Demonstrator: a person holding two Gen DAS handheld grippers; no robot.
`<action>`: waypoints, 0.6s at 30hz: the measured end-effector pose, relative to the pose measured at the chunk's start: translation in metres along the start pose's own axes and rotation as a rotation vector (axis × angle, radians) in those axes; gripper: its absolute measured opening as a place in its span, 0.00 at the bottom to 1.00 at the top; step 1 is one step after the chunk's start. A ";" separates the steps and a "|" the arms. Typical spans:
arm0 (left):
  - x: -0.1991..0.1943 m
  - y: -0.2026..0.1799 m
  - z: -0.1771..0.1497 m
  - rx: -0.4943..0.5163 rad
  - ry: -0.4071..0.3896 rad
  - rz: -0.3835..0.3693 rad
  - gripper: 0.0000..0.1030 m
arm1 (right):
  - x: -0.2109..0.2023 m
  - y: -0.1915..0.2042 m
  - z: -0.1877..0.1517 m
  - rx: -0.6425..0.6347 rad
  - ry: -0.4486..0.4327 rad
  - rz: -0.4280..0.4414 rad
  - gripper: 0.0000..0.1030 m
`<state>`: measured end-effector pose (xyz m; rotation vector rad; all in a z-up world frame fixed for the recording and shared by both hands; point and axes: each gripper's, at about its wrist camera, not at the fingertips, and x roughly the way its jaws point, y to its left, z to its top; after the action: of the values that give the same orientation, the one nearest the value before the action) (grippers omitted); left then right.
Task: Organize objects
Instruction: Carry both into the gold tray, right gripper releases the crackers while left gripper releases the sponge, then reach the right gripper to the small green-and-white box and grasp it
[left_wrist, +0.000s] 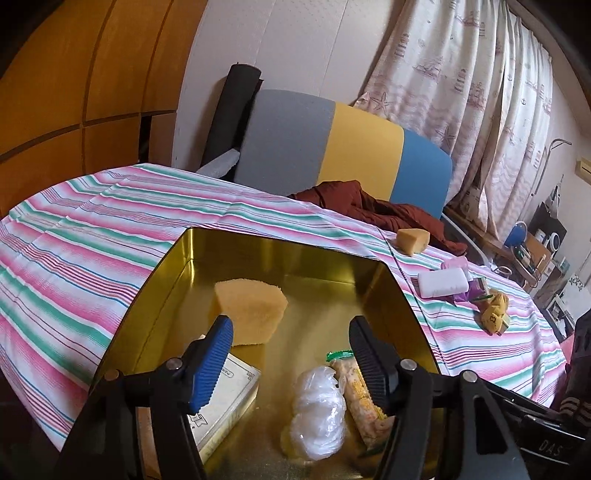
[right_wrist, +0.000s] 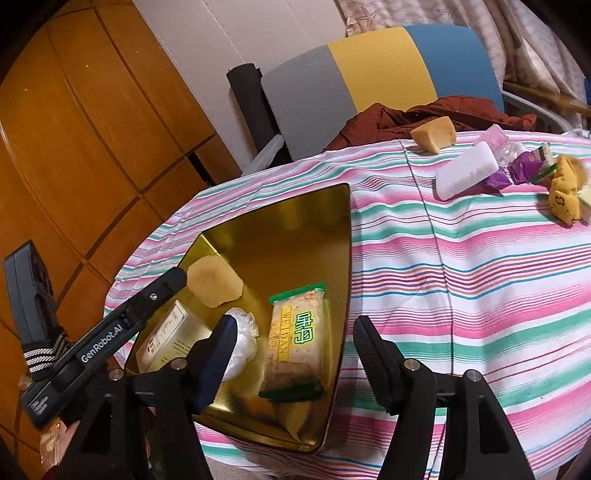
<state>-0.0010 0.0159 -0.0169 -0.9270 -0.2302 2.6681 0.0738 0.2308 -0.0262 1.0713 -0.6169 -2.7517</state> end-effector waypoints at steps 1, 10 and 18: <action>0.000 -0.001 0.000 0.000 0.005 -0.003 0.65 | -0.001 -0.001 0.000 0.004 -0.004 -0.004 0.65; 0.000 -0.026 -0.008 0.057 0.027 -0.045 0.64 | -0.008 -0.024 0.006 0.043 -0.035 -0.066 0.68; -0.004 -0.053 -0.017 0.109 0.046 -0.095 0.64 | -0.012 -0.059 0.015 0.074 -0.043 -0.156 0.69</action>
<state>0.0248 0.0648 -0.0144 -0.9182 -0.1137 2.5419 0.0748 0.2922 -0.0336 1.1230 -0.6725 -2.9135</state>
